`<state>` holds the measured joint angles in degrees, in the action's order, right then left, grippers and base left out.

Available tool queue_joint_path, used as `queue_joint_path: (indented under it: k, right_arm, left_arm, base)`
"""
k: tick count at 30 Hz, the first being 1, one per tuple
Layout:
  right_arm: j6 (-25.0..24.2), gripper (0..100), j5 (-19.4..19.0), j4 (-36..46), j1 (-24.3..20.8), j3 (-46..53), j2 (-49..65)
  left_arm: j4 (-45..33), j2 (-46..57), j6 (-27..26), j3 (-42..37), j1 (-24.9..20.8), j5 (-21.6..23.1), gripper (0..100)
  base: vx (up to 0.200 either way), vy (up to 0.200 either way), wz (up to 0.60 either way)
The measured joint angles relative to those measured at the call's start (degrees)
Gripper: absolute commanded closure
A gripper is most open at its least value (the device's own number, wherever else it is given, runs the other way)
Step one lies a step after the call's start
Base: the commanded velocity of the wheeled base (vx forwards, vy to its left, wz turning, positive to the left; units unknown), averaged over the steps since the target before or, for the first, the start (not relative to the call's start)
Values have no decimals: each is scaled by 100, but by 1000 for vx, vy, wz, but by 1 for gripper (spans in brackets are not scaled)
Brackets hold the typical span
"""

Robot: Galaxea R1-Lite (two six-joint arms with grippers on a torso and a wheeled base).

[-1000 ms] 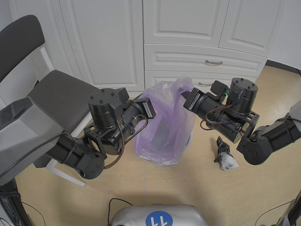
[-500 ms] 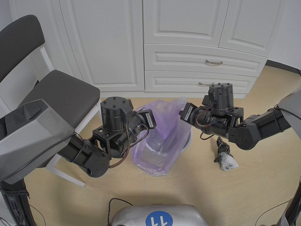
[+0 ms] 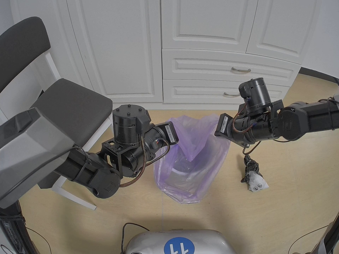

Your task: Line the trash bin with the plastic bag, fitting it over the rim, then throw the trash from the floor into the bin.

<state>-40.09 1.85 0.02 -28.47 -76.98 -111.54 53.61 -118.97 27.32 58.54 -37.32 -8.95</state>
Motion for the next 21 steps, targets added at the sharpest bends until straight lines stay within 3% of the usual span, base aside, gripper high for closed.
queue_joint_path:
  k: [5, 14, 21]
  right_arm:
    - [0, 100, -110, 675, 16, -344, 188]
    - [-2, 100, -178, 763, 20, -631, 29]
    - [-11, 100, -178, 796, 190, -905, -358]
  left_arm:
    - [-460, 260, 260, 26, -33, 202, 100]
    - [-1053, 489, 550, 256, 0, 327, 100]
    - [-1510, 128, 1207, 962, 195, 354, 100]
  base:
    - [0, 0, 0]
    - [0, 0, 0]
    - [0, 0, 0]
